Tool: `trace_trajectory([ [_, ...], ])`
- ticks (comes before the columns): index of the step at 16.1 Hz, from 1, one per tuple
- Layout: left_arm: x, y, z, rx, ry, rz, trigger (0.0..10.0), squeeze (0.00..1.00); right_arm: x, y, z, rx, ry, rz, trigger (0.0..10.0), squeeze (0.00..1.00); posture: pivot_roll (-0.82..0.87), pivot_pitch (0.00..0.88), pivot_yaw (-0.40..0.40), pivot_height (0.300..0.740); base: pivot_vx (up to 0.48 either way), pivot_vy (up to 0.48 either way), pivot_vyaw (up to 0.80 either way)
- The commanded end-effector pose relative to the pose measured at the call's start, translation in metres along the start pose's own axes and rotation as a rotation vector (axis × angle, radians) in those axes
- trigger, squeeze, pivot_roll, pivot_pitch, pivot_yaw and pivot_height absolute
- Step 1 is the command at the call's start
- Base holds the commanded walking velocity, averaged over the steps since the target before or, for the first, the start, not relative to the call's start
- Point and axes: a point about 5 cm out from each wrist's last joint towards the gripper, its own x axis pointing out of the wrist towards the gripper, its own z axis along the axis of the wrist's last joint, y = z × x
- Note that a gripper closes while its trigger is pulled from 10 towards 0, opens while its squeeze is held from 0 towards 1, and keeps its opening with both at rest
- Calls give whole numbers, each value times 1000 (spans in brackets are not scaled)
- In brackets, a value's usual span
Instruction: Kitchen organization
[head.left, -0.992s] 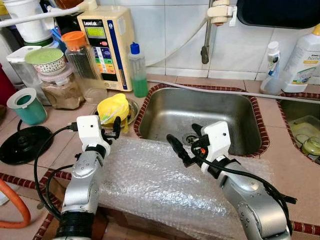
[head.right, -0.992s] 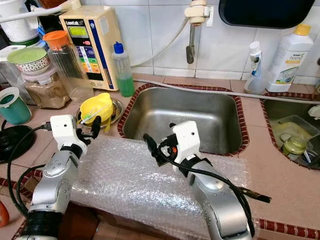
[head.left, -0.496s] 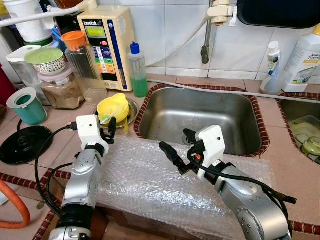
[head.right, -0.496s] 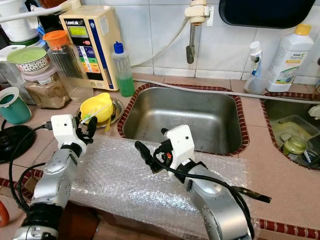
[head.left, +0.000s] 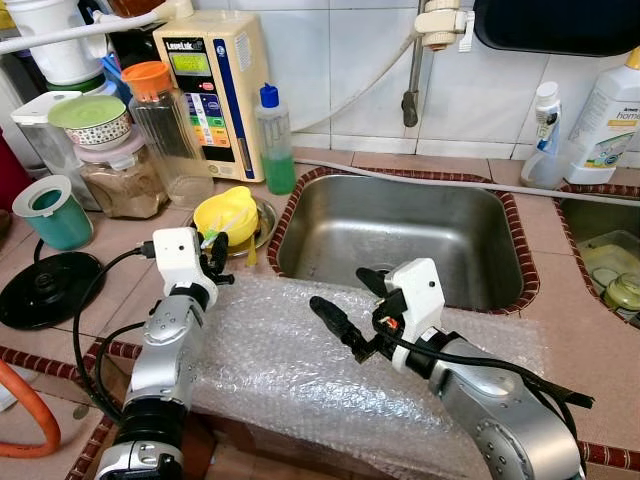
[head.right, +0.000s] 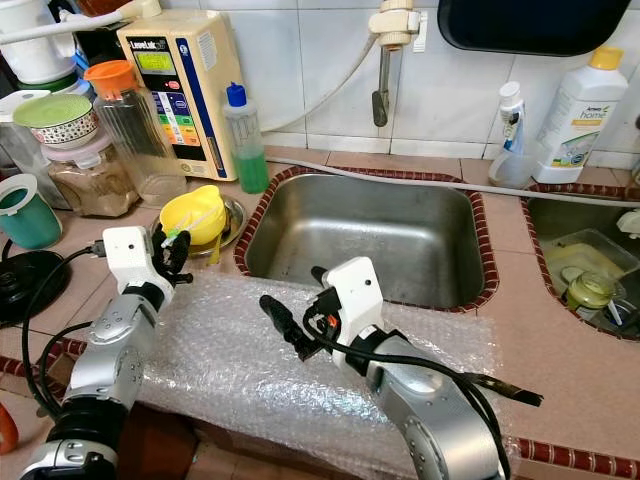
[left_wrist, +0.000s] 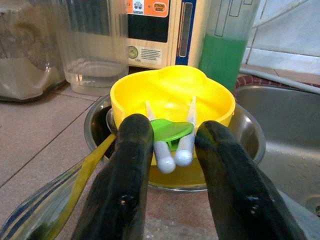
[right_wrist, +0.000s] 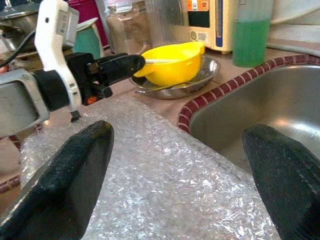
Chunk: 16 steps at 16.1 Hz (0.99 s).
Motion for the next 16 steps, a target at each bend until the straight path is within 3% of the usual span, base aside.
trace_trajectory([
  [1, 3, 1, 4, 5, -15, -4, 0, 0, -1, 4, 5, 0, -17, 22, 10000, 0, -27, 0, 97, 740, 0, 0, 0],
  [8, 2, 6, 9, 36, -40, 21, 0, 0, -1, 2, 6, -7, -17, 14, 10000, 0, -25, 0, 96, 740, 0, 0, 0],
  [15, -13, -3, 40, 47, -152, -18, 0, 0, -2, -2, 5, -19, -13, -4, 10000, 0, -14, 0, 97, 740, 0, 0, 0],
  [16, -18, -10, 50, 61, -184, -64, 0, 0, -2, -5, 5, -29, -13, -12, 10000, 0, -8, 0, 92, 740, 0, 0, 0],
])
